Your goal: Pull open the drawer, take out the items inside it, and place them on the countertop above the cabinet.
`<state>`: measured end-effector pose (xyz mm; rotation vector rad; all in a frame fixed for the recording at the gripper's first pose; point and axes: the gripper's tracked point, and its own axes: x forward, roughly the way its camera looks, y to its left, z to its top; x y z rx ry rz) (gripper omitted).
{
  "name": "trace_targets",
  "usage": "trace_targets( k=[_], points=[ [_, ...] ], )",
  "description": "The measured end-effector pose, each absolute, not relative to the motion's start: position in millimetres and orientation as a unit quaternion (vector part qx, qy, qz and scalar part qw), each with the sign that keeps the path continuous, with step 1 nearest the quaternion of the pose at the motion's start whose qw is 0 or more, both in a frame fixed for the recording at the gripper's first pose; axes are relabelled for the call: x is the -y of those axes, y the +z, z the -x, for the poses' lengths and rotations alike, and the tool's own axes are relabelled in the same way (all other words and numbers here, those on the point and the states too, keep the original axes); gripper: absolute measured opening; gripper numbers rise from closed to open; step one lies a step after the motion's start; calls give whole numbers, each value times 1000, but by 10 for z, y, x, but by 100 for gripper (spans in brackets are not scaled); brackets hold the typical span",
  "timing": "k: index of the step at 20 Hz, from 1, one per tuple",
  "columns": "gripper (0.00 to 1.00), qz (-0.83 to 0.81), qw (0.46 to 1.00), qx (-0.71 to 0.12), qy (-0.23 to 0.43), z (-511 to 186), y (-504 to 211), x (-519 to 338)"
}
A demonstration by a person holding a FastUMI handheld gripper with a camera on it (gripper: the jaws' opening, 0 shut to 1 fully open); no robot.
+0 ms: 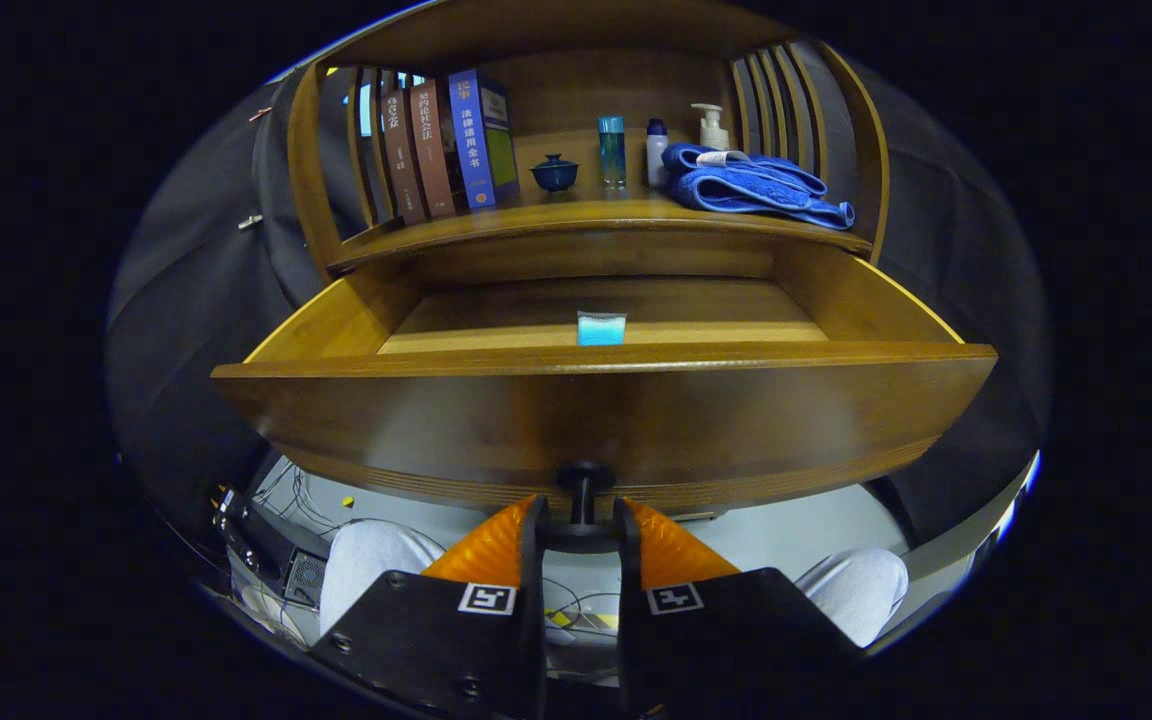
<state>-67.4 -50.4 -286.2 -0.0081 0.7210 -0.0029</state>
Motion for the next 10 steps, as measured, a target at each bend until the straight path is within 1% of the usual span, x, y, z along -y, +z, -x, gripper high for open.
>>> trace_targets(
  k=[10],
  points=[
    [33, 4, 926, -376, -3, 899, -2983, 516]
  ],
)
